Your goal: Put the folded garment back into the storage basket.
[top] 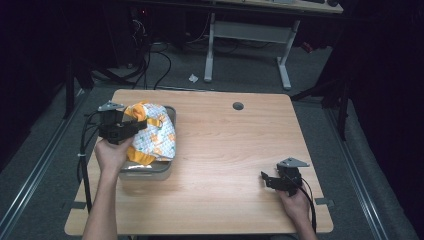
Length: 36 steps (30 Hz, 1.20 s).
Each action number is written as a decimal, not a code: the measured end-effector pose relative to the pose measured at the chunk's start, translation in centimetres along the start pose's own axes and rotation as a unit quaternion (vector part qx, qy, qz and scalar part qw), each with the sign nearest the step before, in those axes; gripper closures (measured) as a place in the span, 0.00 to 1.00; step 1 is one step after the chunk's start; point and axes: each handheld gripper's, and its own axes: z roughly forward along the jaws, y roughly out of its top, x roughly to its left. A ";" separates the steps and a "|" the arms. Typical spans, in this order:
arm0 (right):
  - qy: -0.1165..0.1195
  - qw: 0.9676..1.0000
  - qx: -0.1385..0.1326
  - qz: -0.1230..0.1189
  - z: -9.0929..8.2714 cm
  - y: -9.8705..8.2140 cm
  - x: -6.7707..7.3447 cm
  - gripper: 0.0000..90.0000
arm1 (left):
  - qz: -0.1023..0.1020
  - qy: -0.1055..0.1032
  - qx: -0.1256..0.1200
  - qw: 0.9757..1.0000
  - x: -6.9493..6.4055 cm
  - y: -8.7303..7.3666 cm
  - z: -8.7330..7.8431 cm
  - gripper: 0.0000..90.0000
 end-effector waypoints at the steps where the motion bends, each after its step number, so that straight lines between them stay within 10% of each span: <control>1: 0.000 1.000 0.000 0.000 0.0 0.0 0.0 0.29 | -0.001 0.001 0.001 1.000 0.0 -0.1 0.1 0.84; 36: 0.000 1.000 0.001 0.000 0.0 0.0 0.0 0.29 | 0.024 0.073 0.096 0.992 2.0 -2.6 5.9 0.82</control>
